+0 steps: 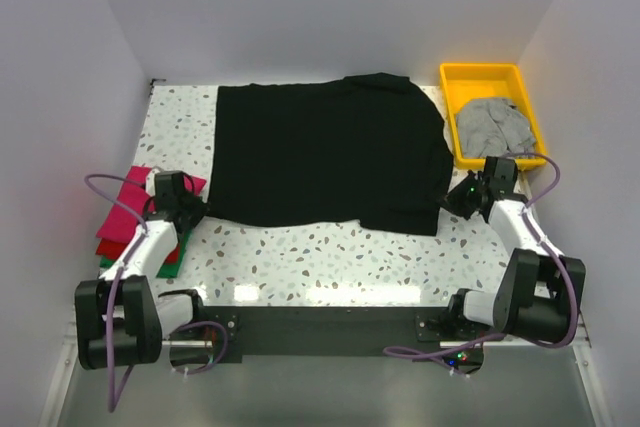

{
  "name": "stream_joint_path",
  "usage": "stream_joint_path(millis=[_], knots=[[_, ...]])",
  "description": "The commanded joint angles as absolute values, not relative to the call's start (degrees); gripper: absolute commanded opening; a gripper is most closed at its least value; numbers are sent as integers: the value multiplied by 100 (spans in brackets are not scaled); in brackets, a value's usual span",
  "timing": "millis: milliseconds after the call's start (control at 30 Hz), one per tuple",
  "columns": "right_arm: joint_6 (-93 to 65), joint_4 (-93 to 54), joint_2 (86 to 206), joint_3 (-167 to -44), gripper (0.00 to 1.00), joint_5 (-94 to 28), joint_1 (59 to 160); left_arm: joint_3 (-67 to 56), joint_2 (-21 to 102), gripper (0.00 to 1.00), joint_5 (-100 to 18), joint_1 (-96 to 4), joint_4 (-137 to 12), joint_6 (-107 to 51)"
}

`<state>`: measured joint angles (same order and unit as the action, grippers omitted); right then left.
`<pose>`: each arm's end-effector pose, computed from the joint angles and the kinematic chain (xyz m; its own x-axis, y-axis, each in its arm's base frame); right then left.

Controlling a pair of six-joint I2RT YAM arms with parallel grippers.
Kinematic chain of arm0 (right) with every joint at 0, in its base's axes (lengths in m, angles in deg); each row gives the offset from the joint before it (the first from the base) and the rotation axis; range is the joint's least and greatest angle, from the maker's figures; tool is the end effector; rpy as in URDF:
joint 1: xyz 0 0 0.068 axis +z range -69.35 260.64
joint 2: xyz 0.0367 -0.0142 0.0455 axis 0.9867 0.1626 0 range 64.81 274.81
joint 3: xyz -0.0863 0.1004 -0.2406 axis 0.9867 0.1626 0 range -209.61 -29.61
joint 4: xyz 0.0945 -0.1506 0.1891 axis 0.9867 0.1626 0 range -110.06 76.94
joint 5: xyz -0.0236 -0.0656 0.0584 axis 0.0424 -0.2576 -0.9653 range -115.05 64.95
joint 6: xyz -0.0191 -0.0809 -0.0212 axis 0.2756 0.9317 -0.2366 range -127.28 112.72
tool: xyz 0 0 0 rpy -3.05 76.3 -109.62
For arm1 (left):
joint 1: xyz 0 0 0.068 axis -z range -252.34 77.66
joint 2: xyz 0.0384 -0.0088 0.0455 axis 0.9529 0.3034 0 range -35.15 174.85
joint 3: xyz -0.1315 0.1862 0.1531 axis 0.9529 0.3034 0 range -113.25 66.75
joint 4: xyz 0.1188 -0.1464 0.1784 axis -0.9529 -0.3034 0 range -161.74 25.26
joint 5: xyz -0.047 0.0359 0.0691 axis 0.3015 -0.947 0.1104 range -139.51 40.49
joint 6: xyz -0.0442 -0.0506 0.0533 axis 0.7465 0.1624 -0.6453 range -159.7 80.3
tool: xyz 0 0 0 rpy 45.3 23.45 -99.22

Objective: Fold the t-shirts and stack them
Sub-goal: Flatten the tshirt out, then fold the tshirt

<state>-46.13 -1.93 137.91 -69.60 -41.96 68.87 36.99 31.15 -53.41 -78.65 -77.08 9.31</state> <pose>0.2693 -0.0338 0.1712 -0.5839 0.7348 -0.3451 0.4921 0.6585 0.5693 0.2405 0.0318 0.1479 -0.3748 -0.7992 -0.4700 -0.6663 0.5846 -0.4629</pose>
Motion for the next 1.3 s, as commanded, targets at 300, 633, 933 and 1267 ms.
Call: stream_joint_path(millis=[300, 633, 933, 1267], knots=[[-3988, 384, 12661, -6565, 7, -3481, 6834, 4003, 2145, 0, -5743, -7902, -8118, 793], [-4067, 191, 13301, -7346, 5, -3691, 6834, 3363, 3014, 0, -5347, -7893, -7731, 855], [-4445, -161, 14961, -8470, 1, -4069, 6843, 1860, 4736, 0, -5074, -7779, -7652, 1039], [-4849, -433, 16096, -9315, 0, -4184, 6843, 717, 6195, 0, -4978, -7638, -7687, 1145]])
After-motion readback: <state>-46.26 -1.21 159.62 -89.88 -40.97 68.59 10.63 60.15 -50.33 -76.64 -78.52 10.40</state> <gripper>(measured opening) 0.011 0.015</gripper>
